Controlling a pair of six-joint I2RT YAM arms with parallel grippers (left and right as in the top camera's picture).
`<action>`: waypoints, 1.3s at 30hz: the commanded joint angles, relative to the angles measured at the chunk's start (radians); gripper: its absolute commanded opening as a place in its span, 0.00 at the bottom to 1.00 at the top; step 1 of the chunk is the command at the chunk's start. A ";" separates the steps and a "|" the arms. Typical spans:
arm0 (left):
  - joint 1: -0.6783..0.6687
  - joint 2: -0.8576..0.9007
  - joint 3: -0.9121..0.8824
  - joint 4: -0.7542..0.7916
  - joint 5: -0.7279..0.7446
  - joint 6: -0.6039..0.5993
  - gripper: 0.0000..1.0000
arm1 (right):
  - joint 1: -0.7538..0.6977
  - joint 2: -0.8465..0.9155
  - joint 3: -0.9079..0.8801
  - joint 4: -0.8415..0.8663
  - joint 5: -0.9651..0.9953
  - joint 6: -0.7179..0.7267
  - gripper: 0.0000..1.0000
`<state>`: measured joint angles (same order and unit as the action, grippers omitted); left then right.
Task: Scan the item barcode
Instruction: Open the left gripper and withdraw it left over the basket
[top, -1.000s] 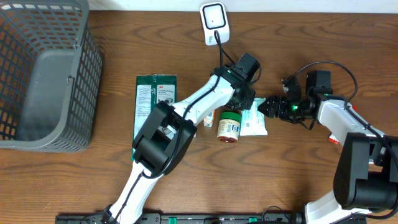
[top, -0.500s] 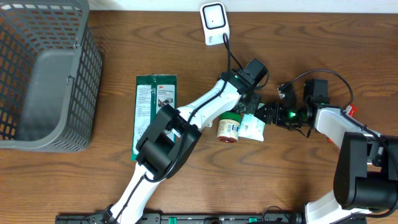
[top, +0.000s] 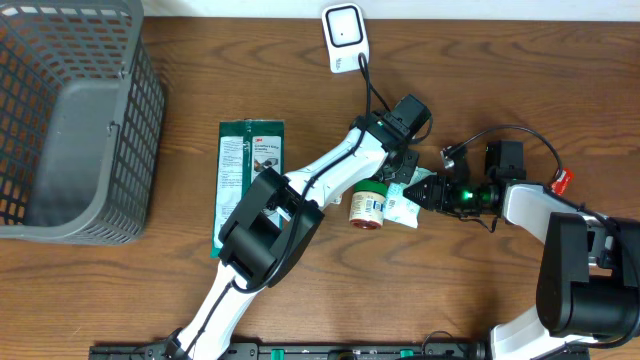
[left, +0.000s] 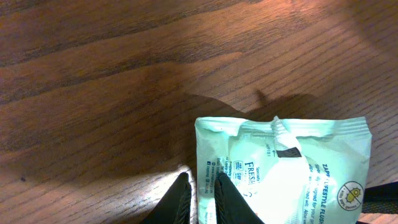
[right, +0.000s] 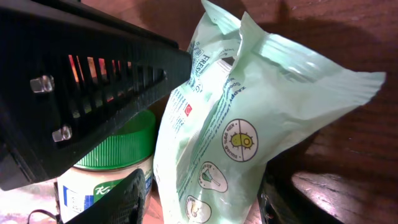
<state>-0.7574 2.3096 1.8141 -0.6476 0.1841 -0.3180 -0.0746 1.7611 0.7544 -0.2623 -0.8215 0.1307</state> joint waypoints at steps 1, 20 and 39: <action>0.000 0.024 -0.013 -0.010 -0.017 -0.006 0.15 | -0.002 0.006 -0.006 0.005 -0.052 0.014 0.50; 0.000 0.024 -0.013 -0.009 -0.017 -0.006 0.15 | 0.007 0.006 -0.024 0.112 -0.038 0.014 0.38; 0.011 -0.038 -0.002 -0.005 -0.021 0.007 0.16 | -0.011 0.006 -0.029 0.135 -0.047 0.014 0.13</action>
<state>-0.7528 2.3093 1.8141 -0.6525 0.1726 -0.3176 -0.0624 1.7611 0.7296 -0.1307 -0.8230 0.1501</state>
